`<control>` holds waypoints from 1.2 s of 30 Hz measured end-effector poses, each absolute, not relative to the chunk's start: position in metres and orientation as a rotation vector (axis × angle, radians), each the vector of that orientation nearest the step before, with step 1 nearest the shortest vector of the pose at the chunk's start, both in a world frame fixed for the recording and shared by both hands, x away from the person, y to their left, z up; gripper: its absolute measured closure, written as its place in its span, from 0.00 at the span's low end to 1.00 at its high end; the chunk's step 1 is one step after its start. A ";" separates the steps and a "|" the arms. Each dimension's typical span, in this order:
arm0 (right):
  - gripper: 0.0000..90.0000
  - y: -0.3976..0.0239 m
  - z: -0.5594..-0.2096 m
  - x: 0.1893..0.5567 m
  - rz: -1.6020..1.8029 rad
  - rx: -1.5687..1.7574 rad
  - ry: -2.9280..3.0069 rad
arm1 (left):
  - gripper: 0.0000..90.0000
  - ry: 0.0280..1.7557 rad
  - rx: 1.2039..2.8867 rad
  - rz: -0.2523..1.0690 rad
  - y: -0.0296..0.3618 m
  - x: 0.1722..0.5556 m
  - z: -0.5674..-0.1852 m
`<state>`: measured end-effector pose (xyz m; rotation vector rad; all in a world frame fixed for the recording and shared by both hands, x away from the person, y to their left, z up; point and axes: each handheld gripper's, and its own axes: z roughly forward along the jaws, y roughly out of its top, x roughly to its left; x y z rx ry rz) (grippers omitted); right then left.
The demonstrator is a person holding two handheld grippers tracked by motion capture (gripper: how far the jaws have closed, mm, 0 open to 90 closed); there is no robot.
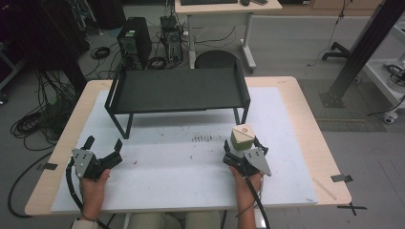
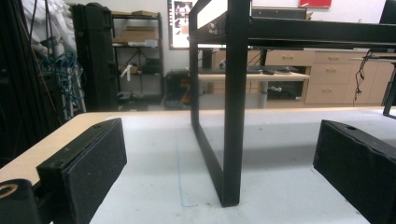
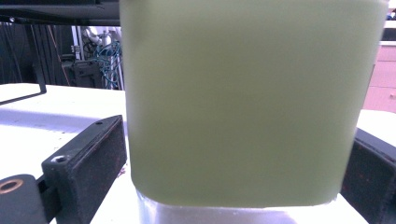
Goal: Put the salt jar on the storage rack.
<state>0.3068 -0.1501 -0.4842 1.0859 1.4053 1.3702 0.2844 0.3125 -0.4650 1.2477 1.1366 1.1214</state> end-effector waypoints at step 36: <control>0.33 -0.151 -0.484 0.307 1.375 1.101 1.402 | 0.03 1.137 1.248 1.122 0.312 0.284 -0.465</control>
